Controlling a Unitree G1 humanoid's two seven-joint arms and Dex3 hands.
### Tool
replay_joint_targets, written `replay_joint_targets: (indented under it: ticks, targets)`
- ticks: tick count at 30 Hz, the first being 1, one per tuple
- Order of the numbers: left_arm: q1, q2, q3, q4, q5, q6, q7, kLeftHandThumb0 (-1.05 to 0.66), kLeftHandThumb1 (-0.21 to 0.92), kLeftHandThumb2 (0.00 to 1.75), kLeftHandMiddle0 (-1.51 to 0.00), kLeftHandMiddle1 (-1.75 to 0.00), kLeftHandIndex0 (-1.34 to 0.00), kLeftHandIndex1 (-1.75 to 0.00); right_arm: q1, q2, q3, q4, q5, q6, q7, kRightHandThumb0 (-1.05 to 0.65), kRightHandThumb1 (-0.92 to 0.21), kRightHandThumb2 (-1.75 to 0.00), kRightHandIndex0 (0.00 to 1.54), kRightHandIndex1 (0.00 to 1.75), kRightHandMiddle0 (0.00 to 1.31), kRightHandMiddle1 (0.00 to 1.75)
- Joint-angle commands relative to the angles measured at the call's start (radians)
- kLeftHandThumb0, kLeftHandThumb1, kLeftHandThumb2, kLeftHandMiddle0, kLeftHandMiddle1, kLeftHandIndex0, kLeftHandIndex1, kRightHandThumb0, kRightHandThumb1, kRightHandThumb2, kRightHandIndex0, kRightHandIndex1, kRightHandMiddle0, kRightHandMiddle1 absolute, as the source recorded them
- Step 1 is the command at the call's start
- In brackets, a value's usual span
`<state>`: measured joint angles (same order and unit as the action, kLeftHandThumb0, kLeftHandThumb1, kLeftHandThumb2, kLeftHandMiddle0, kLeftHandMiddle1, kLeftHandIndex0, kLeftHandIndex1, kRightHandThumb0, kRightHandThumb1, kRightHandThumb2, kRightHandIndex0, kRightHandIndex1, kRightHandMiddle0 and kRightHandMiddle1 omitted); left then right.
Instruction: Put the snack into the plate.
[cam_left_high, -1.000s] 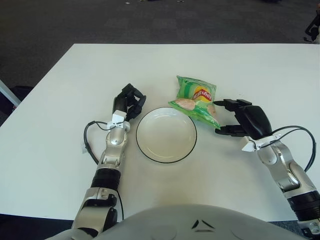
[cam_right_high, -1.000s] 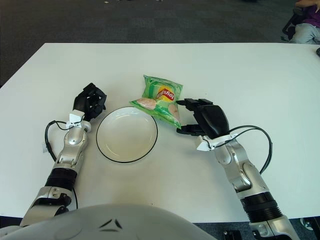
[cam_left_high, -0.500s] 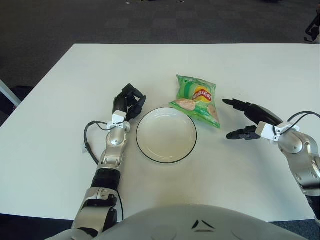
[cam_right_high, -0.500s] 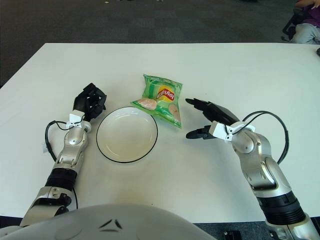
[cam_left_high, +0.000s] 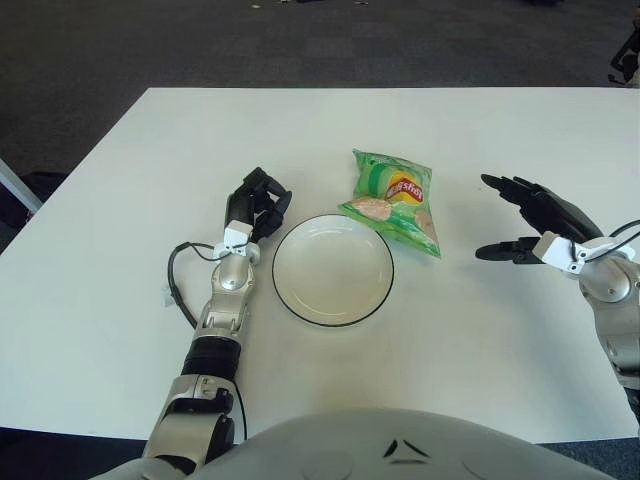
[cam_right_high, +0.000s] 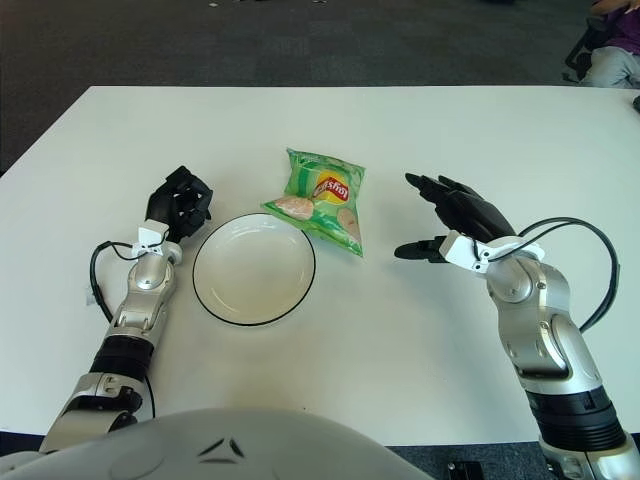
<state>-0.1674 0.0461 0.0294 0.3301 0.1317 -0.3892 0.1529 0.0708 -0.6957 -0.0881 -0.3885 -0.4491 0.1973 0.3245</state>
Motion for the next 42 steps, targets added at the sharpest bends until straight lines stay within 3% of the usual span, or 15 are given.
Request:
replay_joint_targets:
  ticks: [1,9,15,19,32,42]
  targets:
    - [0.004,0.012,0.008,0.022,0.008,-0.009,0.009,-0.29,0.92,0.28,-0.95,-1.75,-0.75,-1.75,0.013,0.019,-0.012,-0.006,0.003,-0.026,-0.018,-0.72,-0.78,0.00,0.00,0.00,0.15,0.01]
    - [0.001,0.013,0.008,0.027,0.009,-0.009,0.010,-0.29,0.92,0.28,-0.95,-1.75,-0.75,-1.75,0.071,0.095,0.000,-0.116,0.031,-0.064,-0.034,-0.74,-0.78,0.00,0.00,0.00,0.15,0.01]
    - [-0.003,0.014,0.007,0.034,0.011,-0.009,0.014,-0.29,0.92,0.28,-0.95,-1.75,-0.75,-1.75,0.065,0.148,0.052,-0.129,-0.024,-0.062,-0.060,-0.78,-0.80,-0.01,0.00,0.00,0.15,0.01]
    - [-0.004,0.013,0.005,0.035,0.014,-0.010,0.017,-0.29,0.92,0.28,-0.95,-1.75,-0.75,-1.75,0.053,0.151,0.064,-0.111,-0.034,-0.093,-0.064,-0.81,-0.81,-0.01,0.00,0.00,0.16,0.01]
    - [0.000,0.007,-0.002,0.031,0.021,-0.011,0.025,-0.29,0.92,0.28,-0.95,-1.75,-0.75,-1.75,-0.042,0.154,0.120,-0.044,-0.039,-0.189,-0.055,-0.81,-0.82,-0.01,0.00,0.00,0.16,0.01]
    - [0.003,0.005,-0.005,0.027,0.022,-0.014,0.027,-0.29,0.92,0.28,-0.95,-1.75,-0.76,-1.75,-0.138,0.155,0.177,-0.012,-0.064,-0.184,-0.012,-0.77,-0.81,0.00,0.00,0.00,0.16,0.01]
